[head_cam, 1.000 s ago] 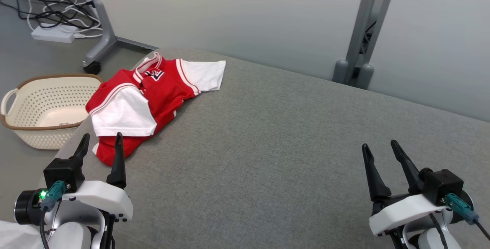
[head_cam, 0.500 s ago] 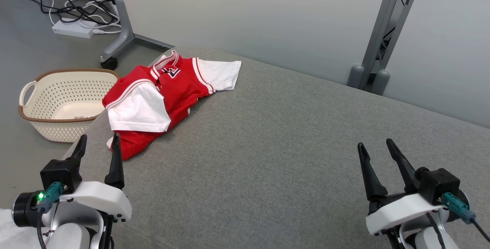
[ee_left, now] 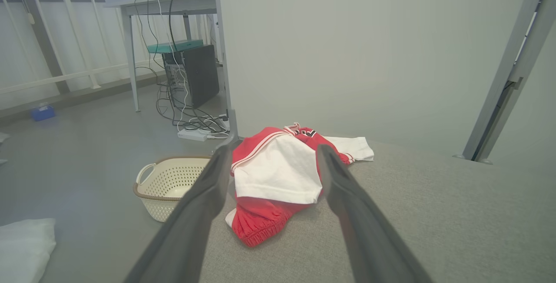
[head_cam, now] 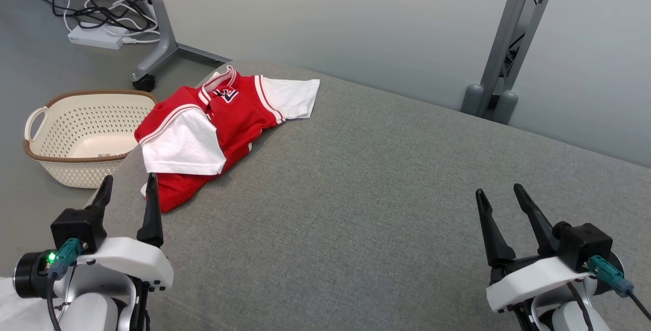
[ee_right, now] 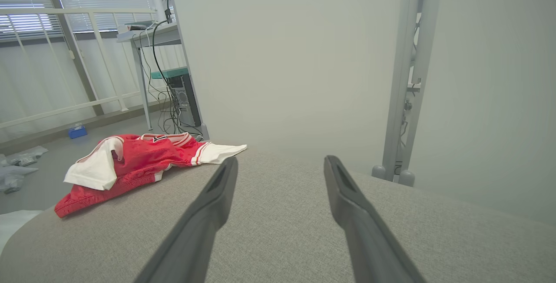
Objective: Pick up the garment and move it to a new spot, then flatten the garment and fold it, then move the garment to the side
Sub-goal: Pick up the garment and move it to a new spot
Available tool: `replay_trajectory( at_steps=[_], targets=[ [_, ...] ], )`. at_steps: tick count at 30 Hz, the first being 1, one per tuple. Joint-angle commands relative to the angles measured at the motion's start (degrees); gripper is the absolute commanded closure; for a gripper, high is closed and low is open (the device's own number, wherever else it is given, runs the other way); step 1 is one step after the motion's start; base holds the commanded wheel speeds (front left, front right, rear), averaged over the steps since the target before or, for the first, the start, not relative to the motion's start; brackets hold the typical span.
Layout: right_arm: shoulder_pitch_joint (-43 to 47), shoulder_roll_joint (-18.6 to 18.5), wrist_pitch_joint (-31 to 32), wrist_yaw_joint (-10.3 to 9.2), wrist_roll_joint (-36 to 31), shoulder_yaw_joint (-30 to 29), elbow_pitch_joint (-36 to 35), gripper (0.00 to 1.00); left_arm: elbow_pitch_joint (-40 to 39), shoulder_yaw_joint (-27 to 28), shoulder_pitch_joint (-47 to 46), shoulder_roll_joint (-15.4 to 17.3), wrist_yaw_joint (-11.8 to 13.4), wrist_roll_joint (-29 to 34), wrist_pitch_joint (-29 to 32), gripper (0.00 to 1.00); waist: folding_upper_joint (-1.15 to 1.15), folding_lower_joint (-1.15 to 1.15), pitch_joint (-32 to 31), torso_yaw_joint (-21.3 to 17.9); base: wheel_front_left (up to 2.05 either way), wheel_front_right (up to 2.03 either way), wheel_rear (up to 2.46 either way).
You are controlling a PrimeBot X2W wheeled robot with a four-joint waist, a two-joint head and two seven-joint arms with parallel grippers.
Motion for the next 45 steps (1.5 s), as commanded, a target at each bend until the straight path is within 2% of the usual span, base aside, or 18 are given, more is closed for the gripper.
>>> replay_trajectory(
  at_steps=[1, 8, 14, 20, 26, 34, 42, 43, 45],
  targets=[
    [0.2, 0.0, 0.1, 0.13, 0.1, 0.0, -0.3, 0.0, -0.9, -0.2, -1.5, 0.4, 0.1, -0.2, 0.2, 0.0, 0.0, 0.0, 0.1, 0.1, 0.0, 0.0, 0.0],
    [-0.5, 0.0, 0.7, 0.13, 0.0, -0.2, -1.1, 0.0, -6.1, -0.4, -8.8, 1.9, -0.2, 0.4, 2.0, 0.0, 0.0, 0.0, 1.4, 0.0, 0.0, 0.0, 0.0],
    [-1.9, -0.3, 1.4, 0.13, -0.4, 1.0, -2.4, 0.0, -5.9, -0.2, -20.6, 3.9, -2.0, -1.2, 7.9, 0.0, 0.0, 0.0, 3.9, -2.6, 0.0, 0.0, 0.0],
    [-3.8, -0.7, 2.1, 0.13, -0.7, 2.3, -3.2, 0.0, 7.2, -0.2, -28.6, 5.7, -4.2, -3.6, 14.8, 0.0, 0.0, 0.0, 7.5, -6.8, 0.0, 0.0, 0.0],
    [-6.1, -1.4, 2.7, 0.13, -1.1, 3.0, -3.9, 0.0, 23.9, 0.5, -32.0, 6.3, -6.1, -6.1, 17.3, 0.0, 0.0, 0.0, 12.0, -11.2, 0.0, 0.0, 0.0],
    [-7.6, -2.2, 3.4, 0.13, -1.1, 3.0, -4.9, 0.0, 38.7, 1.4, -35.2, 7.7, -7.3, -7.8, 16.5, 0.0, 0.0, 0.0, 16.5, -14.3, 0.0, 0.0, 0.0],
    [-7.6, -2.8, 3.8, 0.13, -0.9, 4.3, -5.8, 0.0, 48.1, 3.0, -37.8, 10.5, -7.1, -9.2, 14.8, 0.0, 0.0, 0.0, 18.2, -16.5, 0.0, 0.0, 0.0],
    [-7.5, -2.9, 3.7, 0.13, -0.9, 4.3, -5.8, 0.0, 49.0, 2.9, -37.8, 11.0, -7.0, -9.0, 14.7, 0.19, 0.0, 0.0, 18.2, -16.7, 0.0, 0.0, 0.0],
    [-7.2, -3.0, 3.7, 0.13, -1.0, 4.0, -5.8, 0.0, 50.7, 3.1, -37.9, 11.4, -7.4, -9.5, 14.6, 0.87, 0.0, 0.0, 18.0, -17.1, 0.0, 0.0, 0.0]
  ],
)
